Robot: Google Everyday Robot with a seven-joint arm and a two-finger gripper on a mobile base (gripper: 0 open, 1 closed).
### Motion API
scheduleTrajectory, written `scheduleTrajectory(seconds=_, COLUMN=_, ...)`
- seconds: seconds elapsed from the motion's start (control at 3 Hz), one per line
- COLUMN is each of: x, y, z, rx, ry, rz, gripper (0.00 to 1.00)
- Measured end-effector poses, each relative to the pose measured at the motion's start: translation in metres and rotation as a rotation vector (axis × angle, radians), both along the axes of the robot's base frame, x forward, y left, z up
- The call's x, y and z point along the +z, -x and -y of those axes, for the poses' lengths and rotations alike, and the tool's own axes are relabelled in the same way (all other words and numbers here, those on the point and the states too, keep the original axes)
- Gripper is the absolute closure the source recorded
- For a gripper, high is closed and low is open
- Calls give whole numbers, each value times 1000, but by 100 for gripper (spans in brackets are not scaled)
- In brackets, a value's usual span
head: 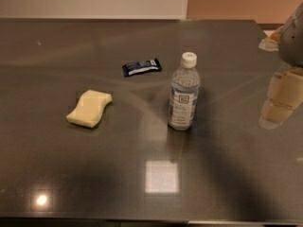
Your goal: Knock blue plastic bottle over
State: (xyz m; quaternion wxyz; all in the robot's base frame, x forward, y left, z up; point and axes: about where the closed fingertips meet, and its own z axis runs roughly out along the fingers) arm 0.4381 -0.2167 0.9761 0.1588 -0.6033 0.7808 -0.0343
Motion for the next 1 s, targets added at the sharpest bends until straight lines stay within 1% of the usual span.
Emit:
scheduleTrajectory(seconds=0.33, x=0, y=0, z=0, rx=0, ry=0, rz=0, gripper=0)
scheduleTrajectory(seconds=0.67, x=-1, y=-6, z=-7, rx=33, ry=-52, rz=0, gripper=0)
scheduleTrajectory(seconds=1.0, x=-3, y=-20, z=-23, rx=81, ry=-143, rz=0, gripper=0)
